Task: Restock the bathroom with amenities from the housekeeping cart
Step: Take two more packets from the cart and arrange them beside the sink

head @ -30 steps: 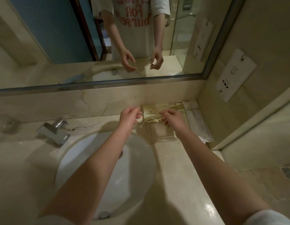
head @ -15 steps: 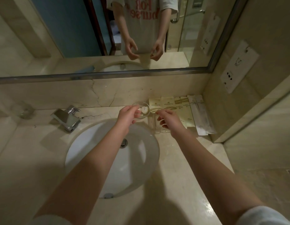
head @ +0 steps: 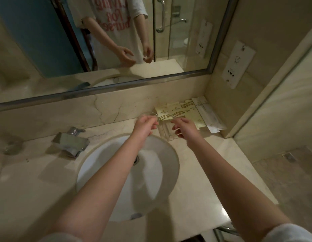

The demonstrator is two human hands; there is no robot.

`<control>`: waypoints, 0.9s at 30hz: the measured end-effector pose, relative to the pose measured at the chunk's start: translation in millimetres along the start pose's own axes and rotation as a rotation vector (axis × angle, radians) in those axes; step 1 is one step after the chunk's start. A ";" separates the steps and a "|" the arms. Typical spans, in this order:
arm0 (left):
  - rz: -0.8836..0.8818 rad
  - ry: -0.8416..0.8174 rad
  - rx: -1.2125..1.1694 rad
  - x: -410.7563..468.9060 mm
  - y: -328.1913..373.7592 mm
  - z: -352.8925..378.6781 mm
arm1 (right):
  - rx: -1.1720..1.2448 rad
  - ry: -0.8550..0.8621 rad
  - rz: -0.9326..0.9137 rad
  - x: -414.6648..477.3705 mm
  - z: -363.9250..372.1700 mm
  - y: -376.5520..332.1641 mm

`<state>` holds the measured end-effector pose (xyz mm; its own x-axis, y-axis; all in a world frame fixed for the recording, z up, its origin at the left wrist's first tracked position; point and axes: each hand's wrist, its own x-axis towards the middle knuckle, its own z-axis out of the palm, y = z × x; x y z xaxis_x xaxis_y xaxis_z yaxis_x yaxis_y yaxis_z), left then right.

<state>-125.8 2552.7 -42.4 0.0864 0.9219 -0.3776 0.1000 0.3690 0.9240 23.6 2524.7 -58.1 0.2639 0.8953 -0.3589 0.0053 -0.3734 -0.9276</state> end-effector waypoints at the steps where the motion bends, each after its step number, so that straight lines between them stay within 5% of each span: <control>1: 0.006 -0.040 0.020 -3.1 -2.1 -4.6 | 0.008 0.029 0.000 -8.9 4.6 1.9; 16: 0.083 -0.680 0.256 -103.8 -22.5 80.9 | 0.186 0.662 0.054 -180.5 -66.4 55.2; 27: 0.093 -1.227 0.470 -297.8 -101.1 202.7 | 0.391 1.159 0.106 -399.4 -137.2 153.6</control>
<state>39.3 2217.0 -35.6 0.9243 0.1442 -0.3533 0.3564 0.0051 0.9343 51.5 2076.5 -43.1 0.9478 0.0451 -0.3156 -0.3054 -0.1550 -0.9395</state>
